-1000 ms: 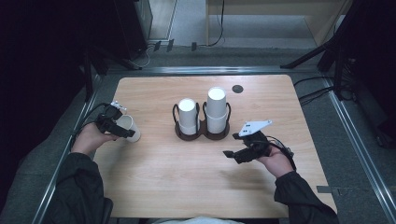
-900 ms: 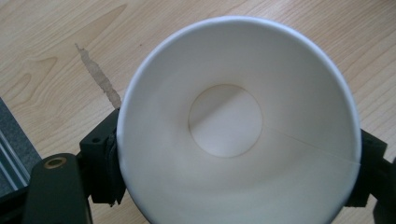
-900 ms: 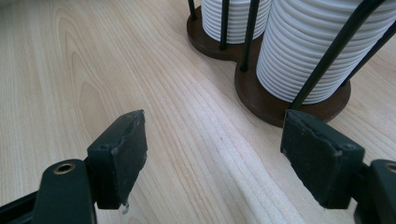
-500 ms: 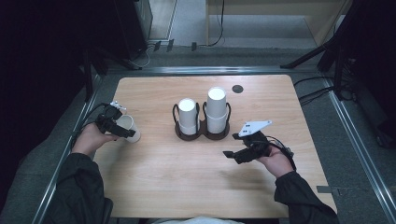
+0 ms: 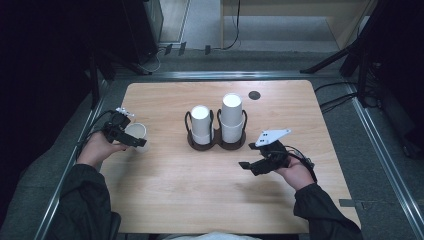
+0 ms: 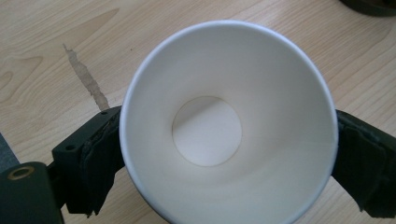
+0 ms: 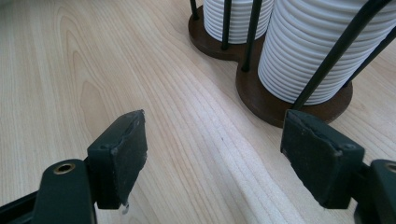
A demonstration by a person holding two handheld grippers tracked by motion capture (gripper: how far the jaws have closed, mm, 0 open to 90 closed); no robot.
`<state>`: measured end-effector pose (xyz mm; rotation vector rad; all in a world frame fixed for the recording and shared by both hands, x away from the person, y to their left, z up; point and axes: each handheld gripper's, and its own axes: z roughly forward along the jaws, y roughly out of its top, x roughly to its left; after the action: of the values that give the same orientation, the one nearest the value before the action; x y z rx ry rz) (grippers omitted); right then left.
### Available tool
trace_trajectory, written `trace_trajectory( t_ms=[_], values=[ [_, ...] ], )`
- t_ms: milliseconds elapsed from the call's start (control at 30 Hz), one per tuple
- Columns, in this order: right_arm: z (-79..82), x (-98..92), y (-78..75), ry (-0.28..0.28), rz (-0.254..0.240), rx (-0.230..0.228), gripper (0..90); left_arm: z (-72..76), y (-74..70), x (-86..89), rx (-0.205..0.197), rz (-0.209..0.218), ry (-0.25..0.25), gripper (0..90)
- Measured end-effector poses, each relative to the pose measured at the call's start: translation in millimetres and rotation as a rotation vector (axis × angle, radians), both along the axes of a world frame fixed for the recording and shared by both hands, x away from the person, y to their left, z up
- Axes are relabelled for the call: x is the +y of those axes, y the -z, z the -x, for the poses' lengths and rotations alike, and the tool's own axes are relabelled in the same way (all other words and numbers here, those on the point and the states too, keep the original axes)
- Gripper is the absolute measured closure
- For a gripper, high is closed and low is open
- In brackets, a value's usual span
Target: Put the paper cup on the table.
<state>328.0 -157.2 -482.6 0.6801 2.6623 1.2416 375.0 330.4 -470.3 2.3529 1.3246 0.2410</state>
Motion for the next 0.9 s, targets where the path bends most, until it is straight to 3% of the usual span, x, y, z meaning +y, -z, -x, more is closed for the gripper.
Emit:
trace_trajectory(
  t_ms=[333,900],
  values=[
    [-0.2,-0.2,0.0,-0.001,0.000,-0.001,22.8,2.9,-10.5,3.8,-0.014,0.051,-0.007,6.4],
    [-0.7,-1.1,-0.4,0.000,-0.001,-0.002,22.9,14.4,-43.3,9.0,-0.096,0.127,-0.019,6.5]
  ],
)
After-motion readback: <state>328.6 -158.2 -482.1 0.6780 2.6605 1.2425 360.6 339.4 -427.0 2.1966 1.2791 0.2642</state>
